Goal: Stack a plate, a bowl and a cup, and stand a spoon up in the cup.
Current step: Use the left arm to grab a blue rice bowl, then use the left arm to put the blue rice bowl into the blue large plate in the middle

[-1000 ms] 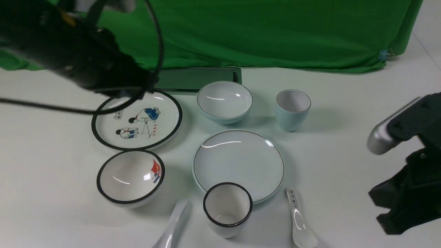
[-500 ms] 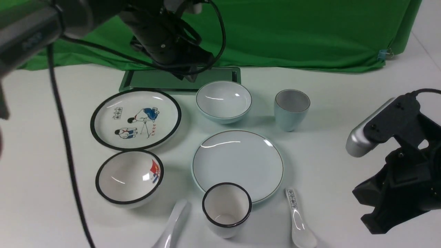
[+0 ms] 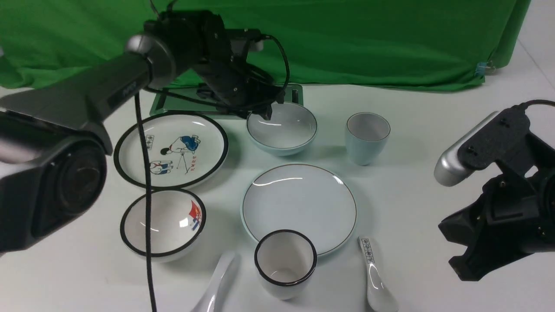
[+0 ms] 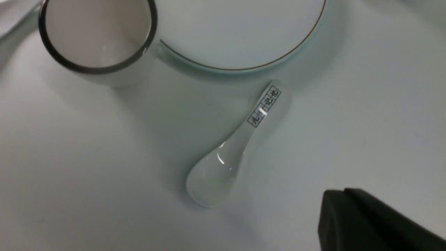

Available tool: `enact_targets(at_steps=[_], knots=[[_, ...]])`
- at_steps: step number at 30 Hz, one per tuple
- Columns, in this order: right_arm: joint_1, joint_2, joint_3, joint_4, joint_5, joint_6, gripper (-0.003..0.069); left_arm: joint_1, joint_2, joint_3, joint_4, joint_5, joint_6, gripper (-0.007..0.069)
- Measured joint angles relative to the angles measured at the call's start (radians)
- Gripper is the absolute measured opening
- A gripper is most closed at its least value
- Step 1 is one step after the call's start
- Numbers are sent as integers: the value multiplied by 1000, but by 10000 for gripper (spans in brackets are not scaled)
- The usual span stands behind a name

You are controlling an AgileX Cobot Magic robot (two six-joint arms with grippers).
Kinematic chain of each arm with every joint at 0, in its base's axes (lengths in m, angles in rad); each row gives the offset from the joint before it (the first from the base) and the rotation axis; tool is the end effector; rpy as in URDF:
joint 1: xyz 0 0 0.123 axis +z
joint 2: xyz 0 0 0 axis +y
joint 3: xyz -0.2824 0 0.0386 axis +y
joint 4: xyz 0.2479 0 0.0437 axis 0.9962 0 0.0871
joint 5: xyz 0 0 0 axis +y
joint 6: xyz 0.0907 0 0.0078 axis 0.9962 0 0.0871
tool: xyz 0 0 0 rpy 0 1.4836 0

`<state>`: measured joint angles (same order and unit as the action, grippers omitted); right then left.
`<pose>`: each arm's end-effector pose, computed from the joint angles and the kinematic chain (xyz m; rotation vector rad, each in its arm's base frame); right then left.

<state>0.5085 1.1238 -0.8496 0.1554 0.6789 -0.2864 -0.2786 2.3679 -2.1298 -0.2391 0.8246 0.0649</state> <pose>0.1898 0.1159 0.3005 -0.8492 2.2917 0.2723 0.5066 -0.1614 0.2032 0.2986 2.5338 -0.3701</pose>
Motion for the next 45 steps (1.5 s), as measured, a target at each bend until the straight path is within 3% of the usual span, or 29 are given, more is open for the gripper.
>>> enact_targets(at_steps=[6, 9, 18, 26, 34, 40, 45], knots=[[0, 0, 0, -6, -33, 0, 42, -2, 25, 0, -12, -14, -1, 80], [0, 0, 0, -7, -36, 0, 46, 1, 25, -2, -12, -14, 1, -8], [0, 0, 0, -8, -36, 0, 53, 3, -18, -4, 45, 45, 43, -15], [0, 0, 0, -8, -35, 0, 62, 6, -201, -2, 56, 61, 102, -12], [0, 0, 0, -8, -36, 0, 71, 9, -278, 15, -41, 374, 225, -12], [0, 0, 0, -8, -39, 0, 71, -11, -278, 168, -96, 377, 277, -12], [0, 0, 0, -15, -43, 0, 75, -61, -275, 367, -100, 225, 306, -12]])
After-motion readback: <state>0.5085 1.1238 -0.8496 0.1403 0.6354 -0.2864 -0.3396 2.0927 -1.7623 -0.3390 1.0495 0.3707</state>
